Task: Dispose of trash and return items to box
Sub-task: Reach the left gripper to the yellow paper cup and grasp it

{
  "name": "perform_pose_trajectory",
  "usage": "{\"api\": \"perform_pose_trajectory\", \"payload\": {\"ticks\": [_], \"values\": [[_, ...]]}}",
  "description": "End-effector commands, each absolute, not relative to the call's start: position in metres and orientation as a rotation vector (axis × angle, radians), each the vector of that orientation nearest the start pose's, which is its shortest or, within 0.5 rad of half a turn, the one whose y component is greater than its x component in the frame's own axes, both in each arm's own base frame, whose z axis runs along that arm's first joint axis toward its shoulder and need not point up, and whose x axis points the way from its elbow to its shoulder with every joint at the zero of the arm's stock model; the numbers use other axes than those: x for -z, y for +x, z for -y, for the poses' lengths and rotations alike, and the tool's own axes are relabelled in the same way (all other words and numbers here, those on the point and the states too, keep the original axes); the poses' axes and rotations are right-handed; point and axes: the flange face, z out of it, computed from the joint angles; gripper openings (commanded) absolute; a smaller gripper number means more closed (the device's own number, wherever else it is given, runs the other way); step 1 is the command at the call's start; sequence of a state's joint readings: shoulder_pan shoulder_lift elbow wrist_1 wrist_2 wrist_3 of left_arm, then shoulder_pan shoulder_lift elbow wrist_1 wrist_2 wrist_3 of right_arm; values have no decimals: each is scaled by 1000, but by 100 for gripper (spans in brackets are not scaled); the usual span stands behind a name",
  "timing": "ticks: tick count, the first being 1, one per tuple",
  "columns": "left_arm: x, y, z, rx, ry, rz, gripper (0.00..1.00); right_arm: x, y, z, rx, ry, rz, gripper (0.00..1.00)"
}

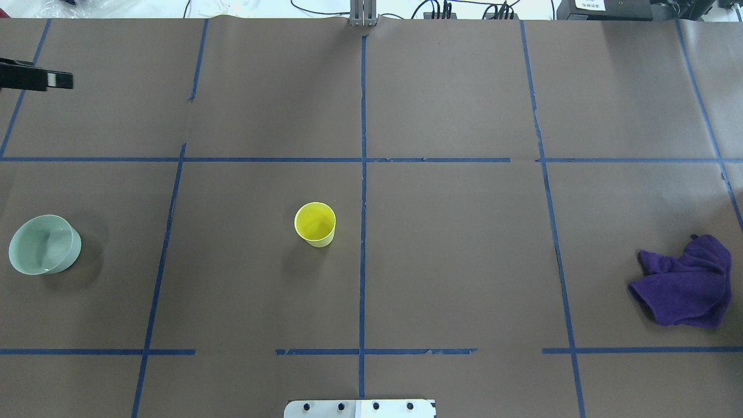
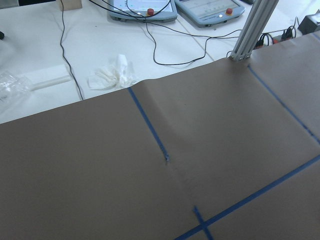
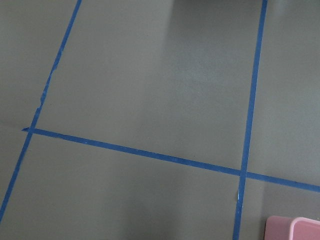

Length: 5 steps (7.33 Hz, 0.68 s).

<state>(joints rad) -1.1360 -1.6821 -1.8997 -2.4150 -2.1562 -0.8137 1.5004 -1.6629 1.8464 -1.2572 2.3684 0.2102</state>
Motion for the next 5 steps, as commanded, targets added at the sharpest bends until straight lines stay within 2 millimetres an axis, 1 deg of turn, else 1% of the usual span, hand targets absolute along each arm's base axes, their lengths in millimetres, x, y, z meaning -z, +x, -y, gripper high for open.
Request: {"api": "perform_pose_trajectory", "payload": {"ticks": [1,2,3,4,5], "values": [[-268,248,486,-17,549,-1171,100,-519,10,474,123,401,849,100],[-233,297,478,49,469,-1115,100,-516,8,475,133,416,852,100],[-213,355,459,160,385,-1048,100,-518,7,474,130,412,851,100],[-206,395,437,221,328,-1022,100,-524,7,473,126,400,850,100],[-218,427,421,289,270,-1003,100,-532,7,473,121,387,849,100]]}}
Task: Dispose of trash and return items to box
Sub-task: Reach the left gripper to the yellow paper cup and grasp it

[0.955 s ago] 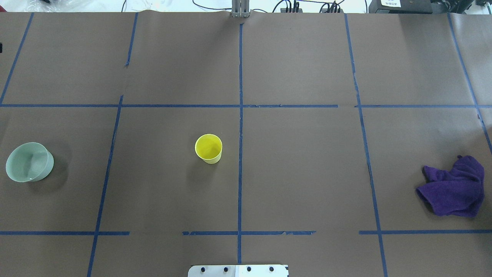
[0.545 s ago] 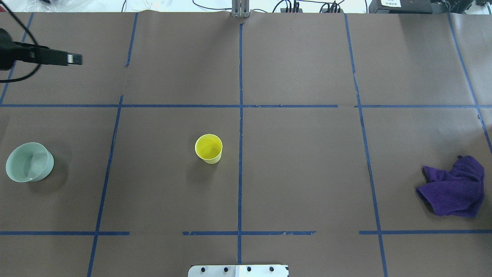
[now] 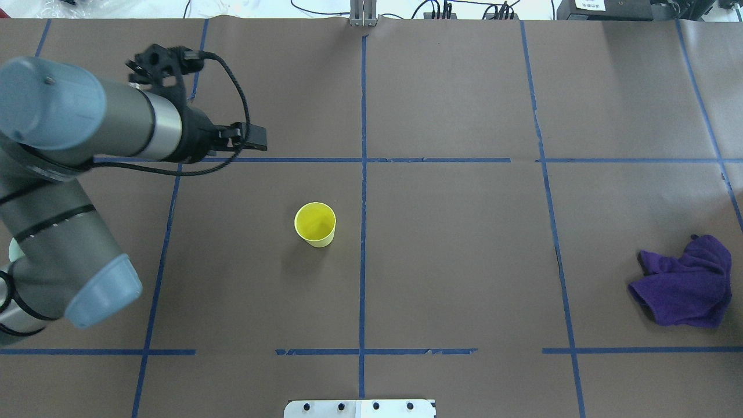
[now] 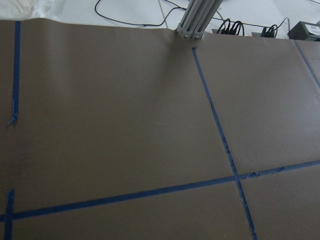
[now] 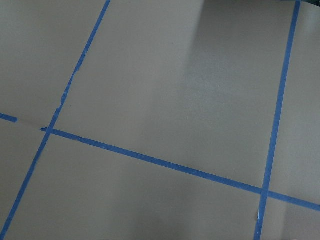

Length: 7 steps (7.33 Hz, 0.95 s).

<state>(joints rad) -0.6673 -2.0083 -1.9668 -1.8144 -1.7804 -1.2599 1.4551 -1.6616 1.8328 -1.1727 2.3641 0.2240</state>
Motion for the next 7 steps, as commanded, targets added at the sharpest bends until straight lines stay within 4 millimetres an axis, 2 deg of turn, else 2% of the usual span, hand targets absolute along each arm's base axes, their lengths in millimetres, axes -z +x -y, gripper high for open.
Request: {"api": "perform_pose_trajectory", "payload": {"ticks": [1,2,3,4,6,7], "values": [[-235,459,412,338,256,-960,100,-532,7,473,121,387,849,100],[-240,484,400,398,241,-947,96,-532,7,473,121,386,850,100],[-242,498,389,391,221,-945,96,-534,7,472,120,383,850,100],[-241,505,380,378,211,-946,91,-535,7,471,121,383,850,100],[-240,508,377,417,183,-958,55,-535,8,471,121,382,849,100],[-243,509,378,417,181,-951,53,-537,8,469,120,377,850,100]]}}
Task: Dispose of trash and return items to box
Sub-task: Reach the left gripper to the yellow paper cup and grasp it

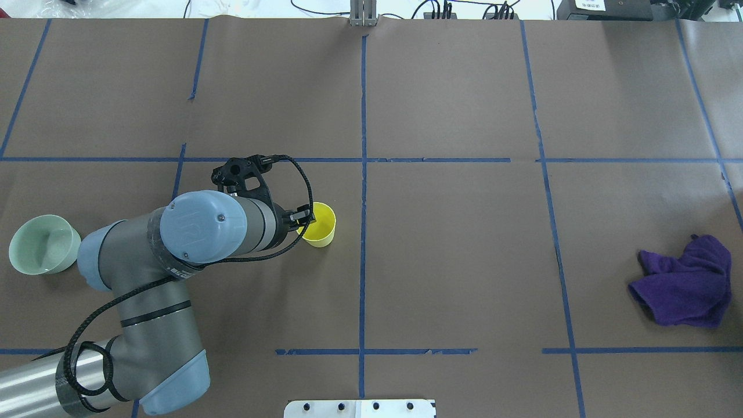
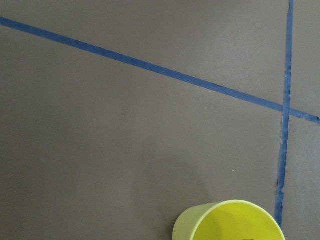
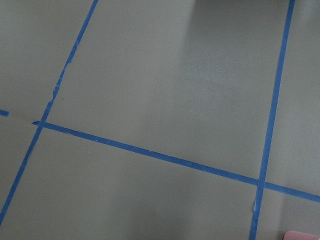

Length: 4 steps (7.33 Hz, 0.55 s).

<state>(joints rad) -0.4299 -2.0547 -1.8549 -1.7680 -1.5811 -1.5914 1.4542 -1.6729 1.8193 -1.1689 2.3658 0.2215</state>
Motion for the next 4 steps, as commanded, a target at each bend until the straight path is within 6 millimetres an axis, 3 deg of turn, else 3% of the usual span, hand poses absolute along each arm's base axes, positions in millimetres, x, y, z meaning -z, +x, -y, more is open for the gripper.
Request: {"api": "perform_pose_trajectory", "payload": {"ticks": [1,2,3,4], "values": [[-249,513,379,431,173,-944,45,-538,7,467,128,386,851,100],[-251,515,379,432,172,-938,30,-544,8,462,131,400,851,100],[-252,516,379,427,168,-935,7,-547,8,462,130,403,852,100],[-251,516,378,422,170,-937,6,-549,8,463,129,400,850,100]]}}
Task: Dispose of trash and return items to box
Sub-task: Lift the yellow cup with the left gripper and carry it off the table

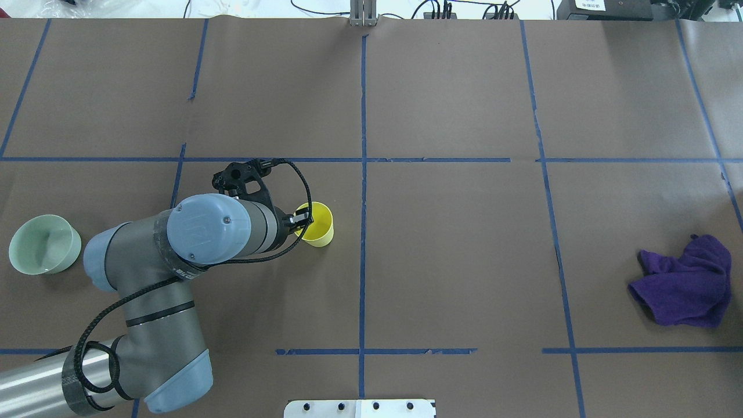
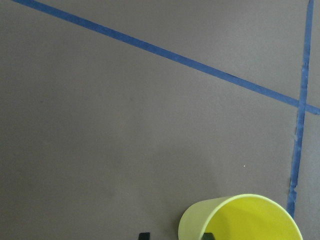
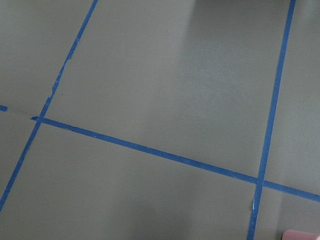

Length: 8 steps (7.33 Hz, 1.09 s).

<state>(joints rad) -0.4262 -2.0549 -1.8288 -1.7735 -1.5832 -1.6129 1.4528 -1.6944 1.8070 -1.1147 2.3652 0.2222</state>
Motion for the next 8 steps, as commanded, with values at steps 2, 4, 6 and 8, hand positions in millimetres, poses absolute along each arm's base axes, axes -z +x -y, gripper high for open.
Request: {"api": "perform_pose_trajectory", "payload": {"ticks": [2,4,6,8], "values": [[-243,513,374,409,174,-957,0,-549,8,463,129,400,850,100],[-222,480,376,358,233,-994,0,-548,8,463,128,400,850,100],[-209,382,435,225,332,-975,0,-537,5,471,146,427,852,100],[-231,269,482,88,409,-946,0,-526,0,478,151,437,859,100]]}}
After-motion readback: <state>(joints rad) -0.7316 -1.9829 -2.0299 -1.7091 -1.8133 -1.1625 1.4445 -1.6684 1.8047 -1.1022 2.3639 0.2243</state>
